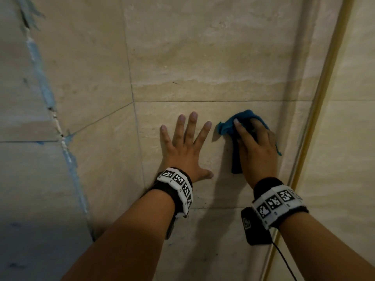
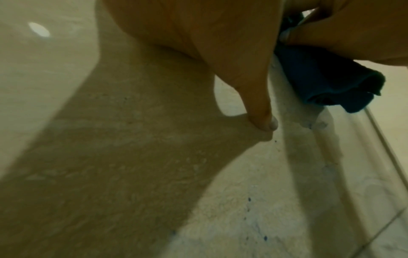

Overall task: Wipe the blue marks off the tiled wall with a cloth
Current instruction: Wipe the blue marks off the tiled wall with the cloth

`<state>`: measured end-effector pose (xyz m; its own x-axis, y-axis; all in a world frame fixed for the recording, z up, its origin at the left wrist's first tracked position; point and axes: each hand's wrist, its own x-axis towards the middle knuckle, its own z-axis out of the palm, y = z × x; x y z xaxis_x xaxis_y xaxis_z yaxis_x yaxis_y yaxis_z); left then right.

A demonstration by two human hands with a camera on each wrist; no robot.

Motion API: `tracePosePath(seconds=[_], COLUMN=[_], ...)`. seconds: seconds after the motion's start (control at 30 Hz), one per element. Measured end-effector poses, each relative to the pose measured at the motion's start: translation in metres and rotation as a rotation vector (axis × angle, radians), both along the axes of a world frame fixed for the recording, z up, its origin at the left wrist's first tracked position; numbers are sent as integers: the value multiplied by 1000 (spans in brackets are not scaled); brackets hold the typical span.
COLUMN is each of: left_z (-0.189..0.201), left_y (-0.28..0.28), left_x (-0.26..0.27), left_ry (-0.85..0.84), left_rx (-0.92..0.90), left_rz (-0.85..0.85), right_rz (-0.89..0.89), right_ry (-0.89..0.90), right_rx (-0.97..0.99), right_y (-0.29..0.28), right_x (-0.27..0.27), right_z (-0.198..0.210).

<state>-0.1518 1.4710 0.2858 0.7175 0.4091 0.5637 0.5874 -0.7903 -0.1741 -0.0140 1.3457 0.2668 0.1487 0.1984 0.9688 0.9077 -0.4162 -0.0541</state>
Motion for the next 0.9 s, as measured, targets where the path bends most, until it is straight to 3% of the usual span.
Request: tracePosePath(seconds=[0.4, 0.6, 0.9], left_z=[2, 0, -14], left_y=[-1, -1, -7], left_x=[-3, -3, 6], left_ry=[8, -5, -126], left_rx=[-6, 1, 59], left_rz=[-11, -21, 1], right_rz=[-17, 53, -73], right_ry=[-77, 51, -125], right_rx=[-204, -98, 23], right_y=[-8, -2, 14], right_x=[-10, -18, -11], right_z=[-33, -15, -18])
